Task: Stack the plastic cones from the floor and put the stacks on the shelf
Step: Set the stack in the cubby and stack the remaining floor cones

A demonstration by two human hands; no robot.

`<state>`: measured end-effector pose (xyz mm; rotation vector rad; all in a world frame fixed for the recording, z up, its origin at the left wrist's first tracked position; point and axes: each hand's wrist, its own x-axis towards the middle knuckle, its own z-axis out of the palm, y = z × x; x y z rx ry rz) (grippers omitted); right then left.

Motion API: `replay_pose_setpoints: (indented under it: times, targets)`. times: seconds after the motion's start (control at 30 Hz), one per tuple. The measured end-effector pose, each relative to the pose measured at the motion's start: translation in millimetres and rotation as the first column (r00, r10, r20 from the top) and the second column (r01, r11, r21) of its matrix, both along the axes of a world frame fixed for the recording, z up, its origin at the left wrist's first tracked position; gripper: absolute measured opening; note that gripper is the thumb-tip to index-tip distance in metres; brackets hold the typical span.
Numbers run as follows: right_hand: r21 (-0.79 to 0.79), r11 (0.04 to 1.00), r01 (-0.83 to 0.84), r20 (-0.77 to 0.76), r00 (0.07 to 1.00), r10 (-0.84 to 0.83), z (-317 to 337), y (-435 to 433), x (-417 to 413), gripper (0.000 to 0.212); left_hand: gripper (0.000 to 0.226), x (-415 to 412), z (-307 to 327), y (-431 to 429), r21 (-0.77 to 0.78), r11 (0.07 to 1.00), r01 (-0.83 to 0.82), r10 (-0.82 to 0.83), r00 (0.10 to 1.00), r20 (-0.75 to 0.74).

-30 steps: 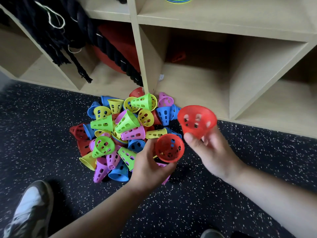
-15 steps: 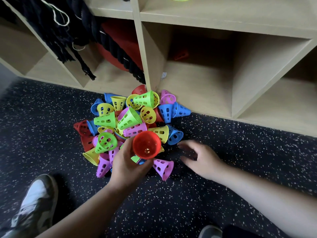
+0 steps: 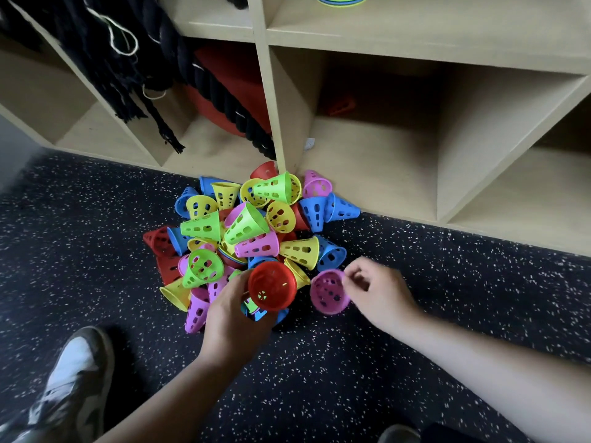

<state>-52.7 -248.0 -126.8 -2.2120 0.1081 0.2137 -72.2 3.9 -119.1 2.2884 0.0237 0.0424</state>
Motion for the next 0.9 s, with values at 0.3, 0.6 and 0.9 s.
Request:
replay_pose_setpoints:
  times: [0.3,0.6,0.9]
  targets:
    - [0.278,0.961,0.007,0.079,0.996,-0.030,87,9,4,0.010,0.059,-1,-9,-35,-0.043,0.994,0.099,-0.096,0.992,0.077]
    - [-0.158,0.984,-0.080,0.048,0.995,0.089,88,-31,59,0.011,0.056,8,-8,-40,-0.135,0.990,0.045,-0.032,0.995,0.094]
    - [-0.509,0.757,-0.409,-0.295,0.909,0.293,-5,-16,97,0.051,0.053,6,-20,-39,-0.156,0.987,0.032,-0.027,0.999,0.032]
